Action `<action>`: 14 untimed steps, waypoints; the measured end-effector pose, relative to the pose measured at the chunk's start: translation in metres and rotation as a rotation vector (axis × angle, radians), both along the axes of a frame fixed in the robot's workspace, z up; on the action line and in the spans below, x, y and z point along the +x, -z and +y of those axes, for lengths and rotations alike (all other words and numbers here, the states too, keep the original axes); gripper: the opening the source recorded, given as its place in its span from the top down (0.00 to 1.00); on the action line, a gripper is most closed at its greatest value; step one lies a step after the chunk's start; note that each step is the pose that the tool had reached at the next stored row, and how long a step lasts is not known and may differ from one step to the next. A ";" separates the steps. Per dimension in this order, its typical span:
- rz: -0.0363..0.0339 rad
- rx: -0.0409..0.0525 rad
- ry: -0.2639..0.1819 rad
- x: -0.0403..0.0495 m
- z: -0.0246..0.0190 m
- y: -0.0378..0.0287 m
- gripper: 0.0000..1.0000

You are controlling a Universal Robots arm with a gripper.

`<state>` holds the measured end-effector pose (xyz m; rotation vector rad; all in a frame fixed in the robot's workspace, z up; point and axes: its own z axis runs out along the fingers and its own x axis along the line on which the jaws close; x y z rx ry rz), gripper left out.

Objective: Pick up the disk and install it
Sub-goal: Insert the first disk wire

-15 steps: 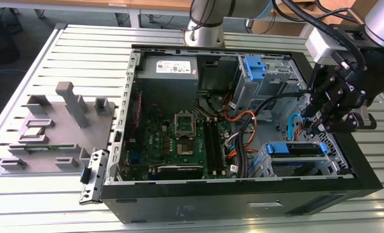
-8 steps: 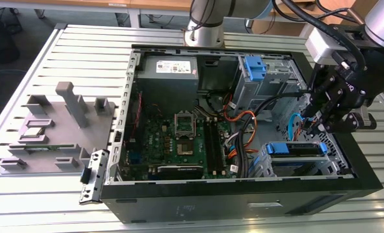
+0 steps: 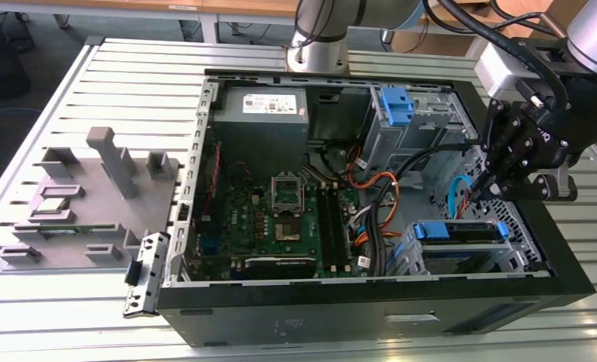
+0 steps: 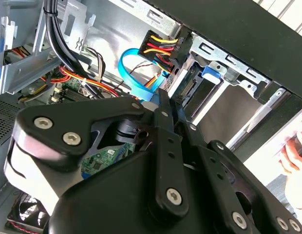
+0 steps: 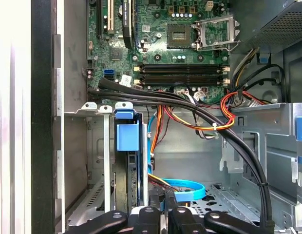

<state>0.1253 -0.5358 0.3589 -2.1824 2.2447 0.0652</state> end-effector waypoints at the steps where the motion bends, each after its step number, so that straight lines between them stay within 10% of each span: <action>1: 0.0000 -0.0001 0.000 0.0000 0.0000 0.0000 0.84; 10: -0.0011 0.0001 0.000 -0.0005 -0.0009 0.0002 0.84; 14: -0.0171 0.0000 -0.002 -0.0039 -0.0053 0.0011 0.84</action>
